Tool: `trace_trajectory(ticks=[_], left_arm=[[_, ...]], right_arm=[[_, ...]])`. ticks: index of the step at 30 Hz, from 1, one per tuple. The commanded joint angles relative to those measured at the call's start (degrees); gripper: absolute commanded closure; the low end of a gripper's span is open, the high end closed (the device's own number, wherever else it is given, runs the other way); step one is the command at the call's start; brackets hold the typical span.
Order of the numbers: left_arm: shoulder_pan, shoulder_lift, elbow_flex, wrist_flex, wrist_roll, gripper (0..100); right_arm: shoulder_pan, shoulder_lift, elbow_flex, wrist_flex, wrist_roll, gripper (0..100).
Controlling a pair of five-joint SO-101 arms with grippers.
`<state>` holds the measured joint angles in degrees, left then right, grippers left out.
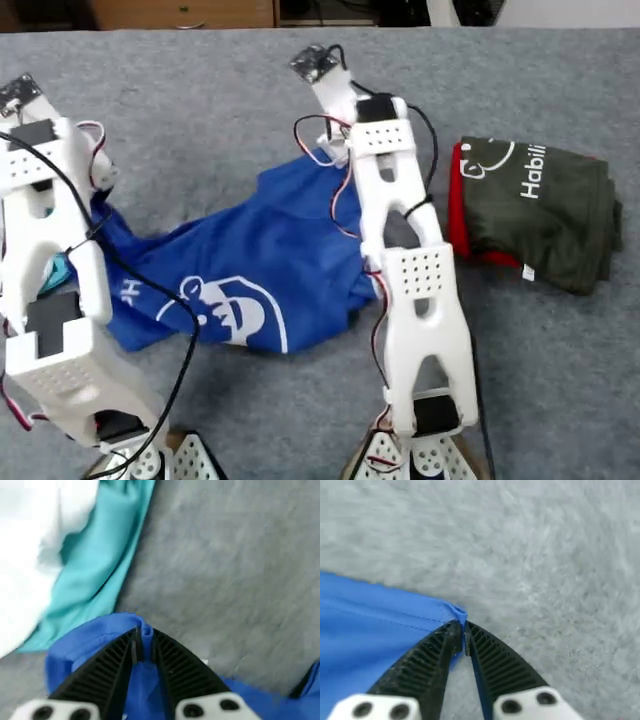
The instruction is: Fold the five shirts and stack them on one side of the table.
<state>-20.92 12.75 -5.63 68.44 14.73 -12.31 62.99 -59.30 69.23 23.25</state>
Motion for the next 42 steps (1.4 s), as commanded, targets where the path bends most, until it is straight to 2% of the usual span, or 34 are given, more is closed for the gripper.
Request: trace_trajectory(ticks=[1, 7, 12, 14, 18, 28, 42], left_arm=[[0.88, -0.04, 2.90, -11.69, 5.19, 98], [0.62, 9.10, 6.24, -26.29, 11.52, 98], [-1.23, 12.53, -1.05, -18.64, 12.13, 98], [-1.23, 13.49, -1.32, -18.64, 12.13, 98], [-0.70, 15.34, -2.90, -18.20, 11.96, 98], [-0.97, 15.43, -3.34, -16.18, 11.87, 98], [-3.08, 15.43, -2.81, -16.09, 11.78, 98]], right_arm=[[1.36, -0.13, -4.53, -0.97, 1.49, 97.1], [2.42, 0.48, -10.42, 2.02, -0.79, 78.0], [2.33, 0.48, -12.26, 1.23, -2.46, 91.2], [1.98, 0.48, -12.35, 1.76, -2.73, 89.2], [-0.75, 0.57, -12.35, 5.45, -2.73, 78.3], [-3.74, 4.09, -11.65, 6.42, -6.07, 76.5], [-4.00, 6.29, -11.30, 4.40, -1.32, 75.7]])
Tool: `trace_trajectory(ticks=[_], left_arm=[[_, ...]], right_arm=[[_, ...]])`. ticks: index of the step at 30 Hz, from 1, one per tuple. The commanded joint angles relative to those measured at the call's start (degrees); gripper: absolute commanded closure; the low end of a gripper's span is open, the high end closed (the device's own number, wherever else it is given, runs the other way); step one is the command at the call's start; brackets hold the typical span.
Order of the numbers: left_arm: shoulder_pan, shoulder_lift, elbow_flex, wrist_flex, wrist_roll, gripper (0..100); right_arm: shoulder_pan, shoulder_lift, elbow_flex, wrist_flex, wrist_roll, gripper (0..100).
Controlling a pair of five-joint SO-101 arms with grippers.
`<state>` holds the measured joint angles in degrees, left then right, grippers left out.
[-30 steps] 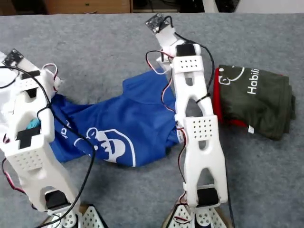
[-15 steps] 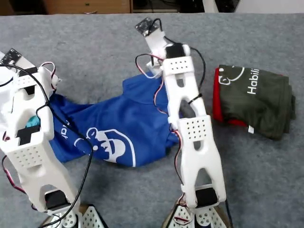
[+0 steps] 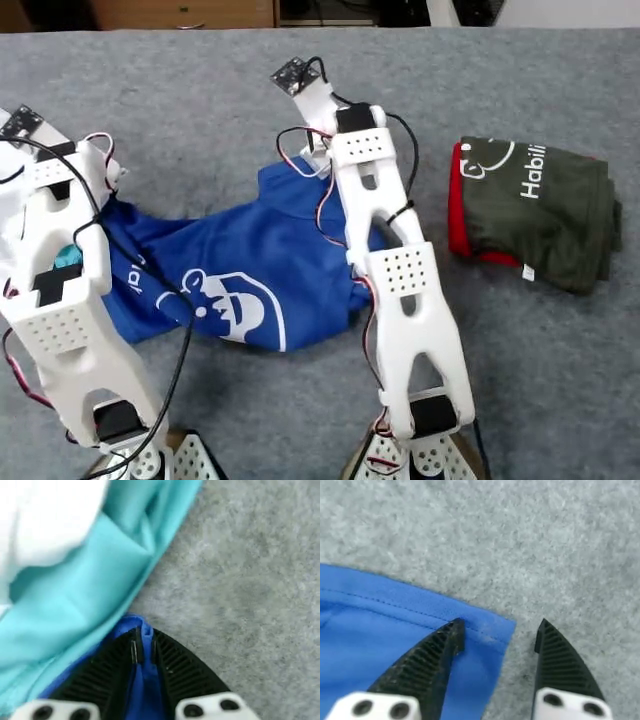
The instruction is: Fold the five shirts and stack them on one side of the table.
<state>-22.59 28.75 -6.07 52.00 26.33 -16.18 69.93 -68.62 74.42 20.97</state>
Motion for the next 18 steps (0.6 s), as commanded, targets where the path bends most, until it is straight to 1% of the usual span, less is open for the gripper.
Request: trace_trajectory(ticks=[1, 5, 8, 10, 13, 18], left_arm=[[-1.85, -0.57, -2.37, 0.35, 0.18, 98], [-2.55, -0.57, -2.37, 0.35, 0.18, 98], [-2.46, -0.57, -2.37, 0.44, 0.18, 98], [-2.29, -0.57, -2.37, 0.44, 0.18, 98], [-2.29, -0.57, -2.37, 0.44, 0.18, 98], [-2.29, -0.48, -2.55, 0.44, 0.18, 98]], right_arm=[[-0.13, -0.57, -1.98, -0.79, 0.97, 75.7], [0.57, -0.40, -1.80, -1.05, 1.05, 75.8], [1.54, 0.04, -1.01, -3.08, 1.05, 76.4], [1.54, 0.40, -1.19, -3.08, 1.76, 80.4], [1.01, 0.75, -1.89, -2.46, 5.80, 87.1], [0.40, 0.75, -1.89, -2.29, 8.09, 88.4]])
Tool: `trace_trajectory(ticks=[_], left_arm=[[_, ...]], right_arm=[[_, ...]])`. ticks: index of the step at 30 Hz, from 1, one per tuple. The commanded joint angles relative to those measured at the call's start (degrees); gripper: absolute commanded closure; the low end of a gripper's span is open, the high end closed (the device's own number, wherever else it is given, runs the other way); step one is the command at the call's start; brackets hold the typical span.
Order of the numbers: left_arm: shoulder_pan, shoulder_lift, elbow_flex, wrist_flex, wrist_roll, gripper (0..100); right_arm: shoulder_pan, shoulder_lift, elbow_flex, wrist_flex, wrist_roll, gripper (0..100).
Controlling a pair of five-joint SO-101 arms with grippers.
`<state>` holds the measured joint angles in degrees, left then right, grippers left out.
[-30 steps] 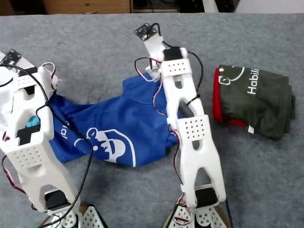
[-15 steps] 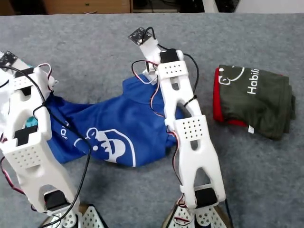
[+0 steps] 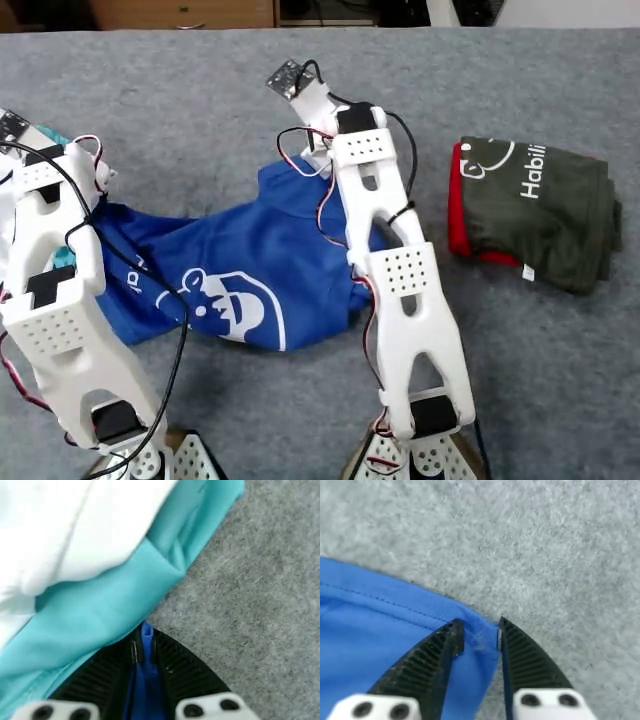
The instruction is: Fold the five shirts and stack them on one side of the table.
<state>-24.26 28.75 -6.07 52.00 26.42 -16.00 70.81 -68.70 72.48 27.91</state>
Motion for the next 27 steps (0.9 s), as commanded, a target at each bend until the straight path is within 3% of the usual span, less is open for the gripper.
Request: trace_trajectory(ticks=[1, 6, 15, 22, 27], left_arm=[[-0.62, -0.48, -2.55, 0.44, 0.09, 98], [-0.62, -0.13, -3.96, 2.46, 0.00, 98], [-0.62, -0.13, -3.87, 2.37, 0.00, 98], [-0.70, -0.13, -4.13, 2.11, 0.00, 98], [-0.62, -0.31, -4.22, 1.93, 0.09, 98]], right_arm=[[0.22, -0.13, -1.80, -0.35, 0.88, 88.4], [0.22, -0.13, -1.80, -0.18, 0.79, 99.6], [1.19, -0.40, -2.95, -1.05, -3.96, 99.6], [1.01, -0.31, -14.29, -0.79, -3.52, 99.6], [-0.66, -0.48, -26.95, 6.07, -3.43, 99.6]])
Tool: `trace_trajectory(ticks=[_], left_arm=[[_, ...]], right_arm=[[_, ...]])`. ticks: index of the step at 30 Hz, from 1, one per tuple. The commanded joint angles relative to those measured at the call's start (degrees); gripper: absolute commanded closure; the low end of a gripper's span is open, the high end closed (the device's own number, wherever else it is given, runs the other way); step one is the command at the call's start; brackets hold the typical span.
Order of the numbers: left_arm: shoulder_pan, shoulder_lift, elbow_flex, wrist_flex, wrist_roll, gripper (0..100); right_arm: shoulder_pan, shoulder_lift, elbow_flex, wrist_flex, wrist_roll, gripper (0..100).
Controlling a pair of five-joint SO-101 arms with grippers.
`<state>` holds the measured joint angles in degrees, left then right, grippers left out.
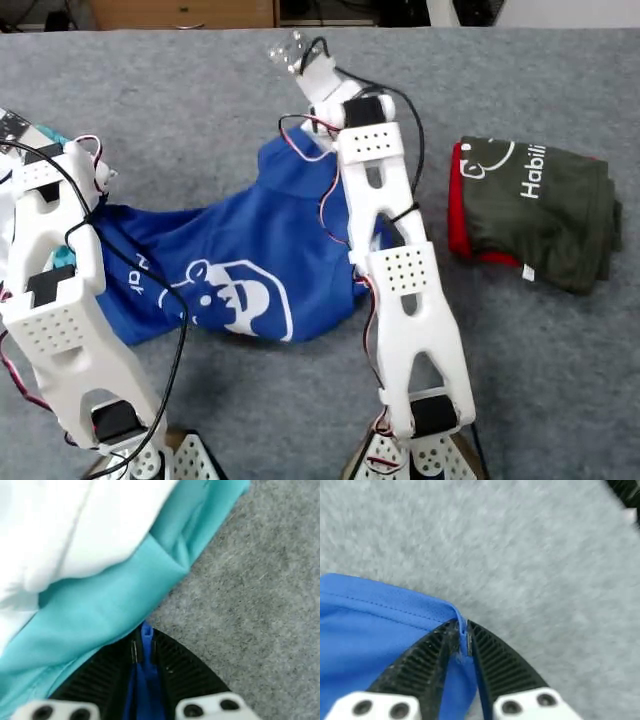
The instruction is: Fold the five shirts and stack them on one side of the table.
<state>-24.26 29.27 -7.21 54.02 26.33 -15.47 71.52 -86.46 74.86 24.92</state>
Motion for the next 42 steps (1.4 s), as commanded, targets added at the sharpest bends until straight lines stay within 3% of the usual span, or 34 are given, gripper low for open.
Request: trace_trajectory(ticks=[1, 11, 16, 21, 25, 30, 36, 42], left_arm=[[-0.53, -1.10, -3.08, -0.09, 0.18, 98], [-0.53, -2.59, -4.66, 0.70, 0.35, 98], [0.62, -11.03, -4.57, 6.68, 0.53, 98], [0.88, -21.49, -4.75, 12.48, 0.35, 98], [3.25, -32.84, -12.40, 21.63, -0.09, 98], [3.87, -47.16, -22.77, 28.92, -5.80, 98], [3.96, -60.88, -29.54, 29.54, -10.29, 98], [3.87, -69.49, -33.76, 29.80, -16.44, 98]], right_arm=[[-1.54, -1.63, -9.80, 5.19, -0.26, 99.6], [-3.21, -22.81, -9.10, 20.13, 0.00, 99.6], [-4.88, -35.03, -9.01, 27.52, 0.00, 99.7], [-4.35, -49.10, -8.66, 27.52, -0.35, 99.7], [-4.09, -58.42, -8.75, 27.25, -0.53, 99.7], [2.95, -69.05, -8.75, 26.37, -2.73, 99.7], [15.87, -78.73, -8.66, 22.33, -5.71, 99.7], [17.98, -82.59, -8.66, 11.96, -2.73, 99.6]])
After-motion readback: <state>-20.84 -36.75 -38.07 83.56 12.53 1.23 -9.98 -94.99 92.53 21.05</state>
